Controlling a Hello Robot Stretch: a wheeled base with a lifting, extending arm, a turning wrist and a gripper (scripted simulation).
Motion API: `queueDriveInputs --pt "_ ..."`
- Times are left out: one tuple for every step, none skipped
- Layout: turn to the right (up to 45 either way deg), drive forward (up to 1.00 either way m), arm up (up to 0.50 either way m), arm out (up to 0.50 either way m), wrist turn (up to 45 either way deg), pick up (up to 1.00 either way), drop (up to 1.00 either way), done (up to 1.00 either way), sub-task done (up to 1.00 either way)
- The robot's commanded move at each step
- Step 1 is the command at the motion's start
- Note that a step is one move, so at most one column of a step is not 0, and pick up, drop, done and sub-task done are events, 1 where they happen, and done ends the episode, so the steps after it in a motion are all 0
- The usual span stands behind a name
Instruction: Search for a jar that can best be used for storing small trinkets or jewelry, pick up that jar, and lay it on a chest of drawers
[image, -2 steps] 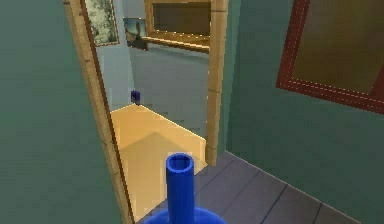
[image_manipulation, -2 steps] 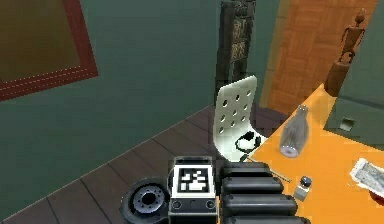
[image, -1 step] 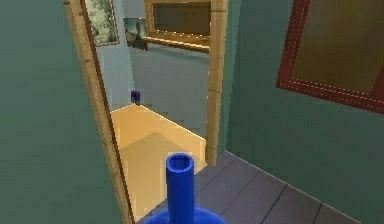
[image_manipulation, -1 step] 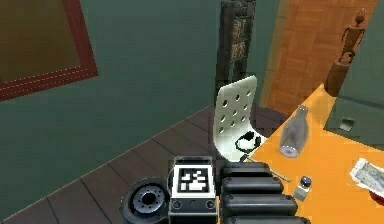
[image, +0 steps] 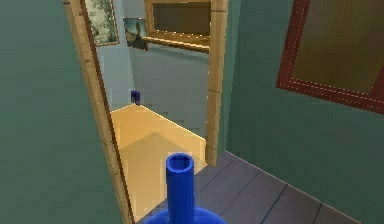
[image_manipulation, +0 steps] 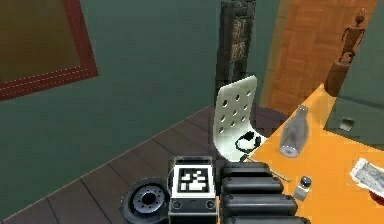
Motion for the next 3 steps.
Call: queueDriveInputs --pt "3.0 0.00 0.00 0.00 0.0 0.00 0.00 0.00 0.00" --pt "45.0 0.00 0.00 0.00 0.0 0.00 0.00 0.00 0.00" --pt "-45.0 0.00 0.00 0.00 0.0 0.00 0.00 0.00 0.00"
